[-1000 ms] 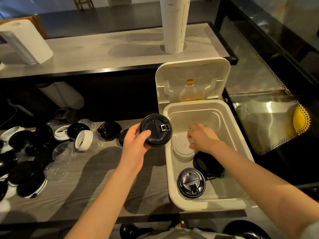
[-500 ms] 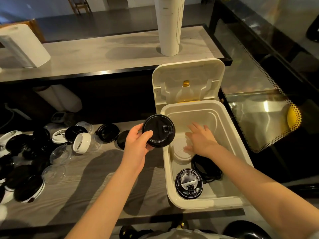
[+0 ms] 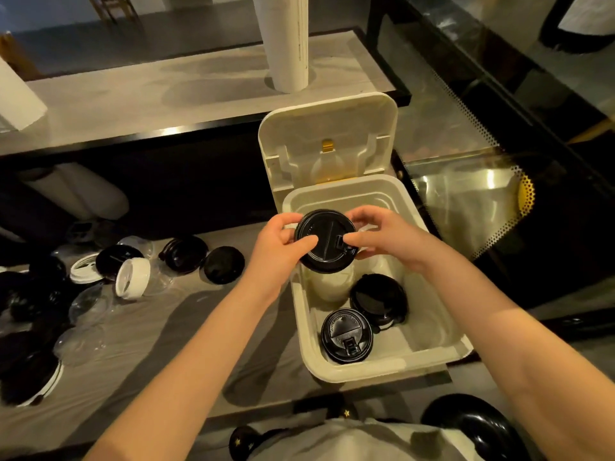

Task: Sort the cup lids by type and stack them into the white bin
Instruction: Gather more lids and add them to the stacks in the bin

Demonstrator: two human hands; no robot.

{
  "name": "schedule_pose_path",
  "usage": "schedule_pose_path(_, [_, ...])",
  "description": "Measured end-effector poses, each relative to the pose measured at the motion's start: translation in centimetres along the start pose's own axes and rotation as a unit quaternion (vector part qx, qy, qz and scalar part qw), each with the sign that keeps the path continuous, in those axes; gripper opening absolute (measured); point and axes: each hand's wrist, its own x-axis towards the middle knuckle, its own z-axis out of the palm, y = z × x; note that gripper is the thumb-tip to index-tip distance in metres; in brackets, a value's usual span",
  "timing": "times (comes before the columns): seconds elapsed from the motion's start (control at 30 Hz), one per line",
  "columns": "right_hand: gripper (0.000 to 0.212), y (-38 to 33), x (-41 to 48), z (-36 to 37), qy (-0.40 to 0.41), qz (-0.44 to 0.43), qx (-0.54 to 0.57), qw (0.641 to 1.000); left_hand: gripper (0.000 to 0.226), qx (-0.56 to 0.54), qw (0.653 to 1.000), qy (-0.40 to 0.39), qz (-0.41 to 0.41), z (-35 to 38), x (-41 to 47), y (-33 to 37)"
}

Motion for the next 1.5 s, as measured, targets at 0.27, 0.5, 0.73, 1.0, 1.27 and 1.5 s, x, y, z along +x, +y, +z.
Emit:
schedule_pose_path(0.27, [0.030, 2.1, -1.2, -0.5, -0.032, 0.030, 0.014, 0.999, 0.037, 0.098, 0.993, -0.058, -0.012, 0.6, -0.4, -1.0])
schedule_pose_path(0.5, [0.027, 3.5, -1.8, -0.8, -0.086, 0.069, 0.020, 0.994, 0.053, 0.283, 0.955, -0.050, 0.077, 0.4, -2.3, -1.5])
schedule_pose_path(0.73, [0.029, 5.7, -0.4, 0.9, -0.223, 0.217, -0.210, 0.927, 0.054, 0.434, 0.886, -0.030, 0.162, -1.5, -4.0, -4.0])
schedule_pose_path(1.0, [0.039, 7.3, 0.5, 3.1, -0.159, 0.086, -0.521, 0.834, 0.048, 0.426, 0.884, -0.033, 0.188, -1.7, -3.8, -5.2])
schedule_pose_path(1.27, [0.053, 5.8, -0.6, 3.7, -0.181, -0.054, -0.598, 0.779, 0.044, 0.409, 0.890, -0.018, 0.199, -1.7, -3.6, -5.5])
schedule_pose_path(1.5, [0.071, 6.7, -0.6, 3.8, -0.261, -0.055, -0.672, 0.691, 0.042, 0.401, 0.894, -0.019, 0.198, -1.8, -3.7, -5.7])
